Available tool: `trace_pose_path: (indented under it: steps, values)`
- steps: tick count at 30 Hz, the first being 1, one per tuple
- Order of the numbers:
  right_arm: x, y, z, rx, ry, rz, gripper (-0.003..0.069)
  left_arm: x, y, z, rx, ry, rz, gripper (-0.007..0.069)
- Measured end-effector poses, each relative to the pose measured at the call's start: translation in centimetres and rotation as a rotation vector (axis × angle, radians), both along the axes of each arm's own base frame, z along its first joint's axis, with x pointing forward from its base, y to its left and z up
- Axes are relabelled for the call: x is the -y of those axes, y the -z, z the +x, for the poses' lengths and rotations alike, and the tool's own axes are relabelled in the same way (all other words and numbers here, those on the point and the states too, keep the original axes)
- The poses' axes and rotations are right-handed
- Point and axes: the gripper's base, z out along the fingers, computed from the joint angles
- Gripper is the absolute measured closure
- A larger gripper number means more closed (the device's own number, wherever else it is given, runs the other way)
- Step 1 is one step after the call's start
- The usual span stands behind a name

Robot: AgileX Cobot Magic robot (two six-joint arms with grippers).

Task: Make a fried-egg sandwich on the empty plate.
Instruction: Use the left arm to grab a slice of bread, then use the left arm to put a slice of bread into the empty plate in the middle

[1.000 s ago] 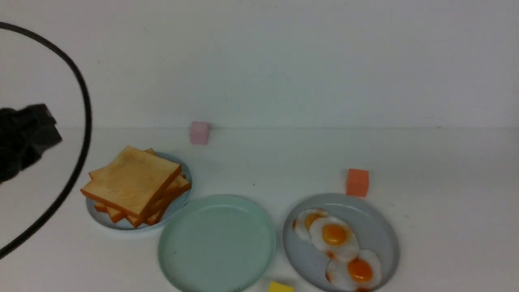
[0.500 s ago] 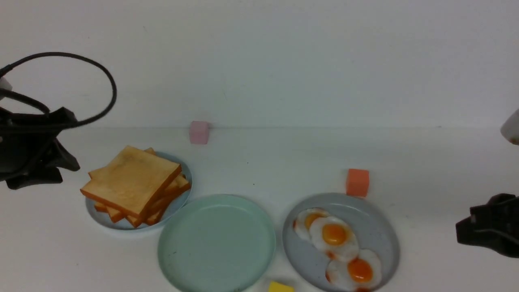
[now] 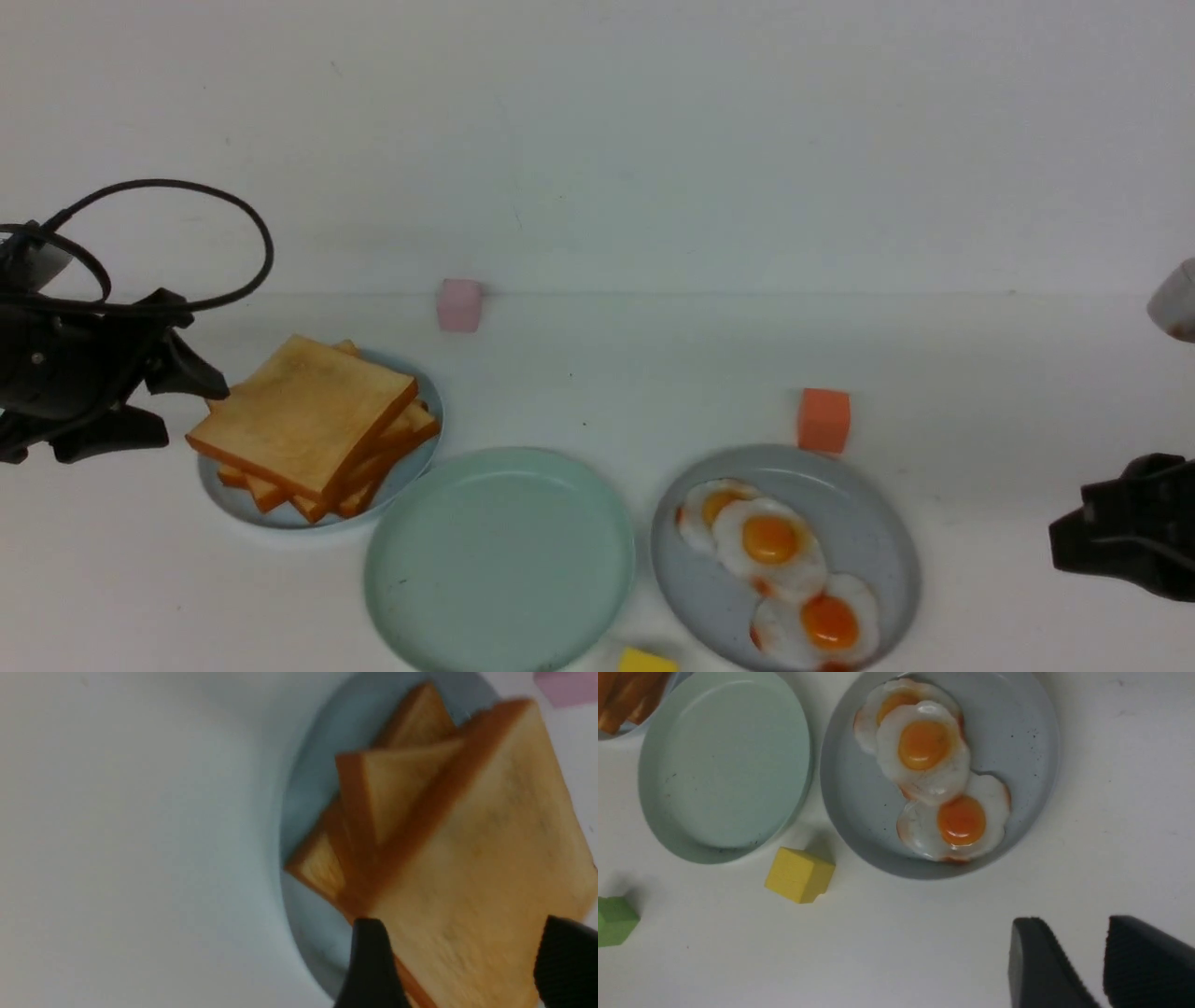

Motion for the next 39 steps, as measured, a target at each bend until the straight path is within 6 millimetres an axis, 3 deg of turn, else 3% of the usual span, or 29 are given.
trace_pose_path:
  steps: [6,12,16,20,23,26,30,35,39]
  values:
    - [0.0,0.1,-0.1,-0.015,-0.005,-0.003,0.0417,-0.3,1.5,0.7,-0.011,-0.028,0.001,0.0146]
    - [0.0,0.1,-0.1,-0.016,-0.005,-0.003,0.0417,-0.3,3.5,1.5,-0.023,-0.037,-0.04,0.0188]
    - [0.0,0.1,-0.2,-0.019,-0.006,-0.003,0.0417,-0.3,3.5,1.7,-0.001,-0.027,-0.047,0.0265]
    - [0.0,0.1,-0.2,-0.024,-0.008,-0.004,0.0417,-0.3,3.5,1.7,0.007,-0.018,-0.045,0.0451]
    - [0.0,0.1,-0.2,-0.026,-0.008,-0.005,0.0417,-0.8,2.9,1.3,0.011,-0.016,-0.057,0.0529]
    - [0.0,0.1,-0.2,-0.027,-0.009,-0.006,0.0417,-1.8,2.0,0.8,0.024,-0.029,-0.065,0.0528]
    - [0.0,0.2,-0.2,-0.029,-0.01,-0.011,0.0417,-3.0,-1.0,-0.7,0.078,-0.04,-0.079,0.0528]
    - [0.1,0.2,-0.2,-0.027,-0.011,-0.021,0.0417,-0.7,-3.8,-2.1,0.149,0.03,-0.134,0.0528]
    - [0.1,0.2,-0.2,-0.026,-0.011,-0.024,0.0417,4.6,-4.1,-4.1,0.177,0.074,-0.226,0.0528]
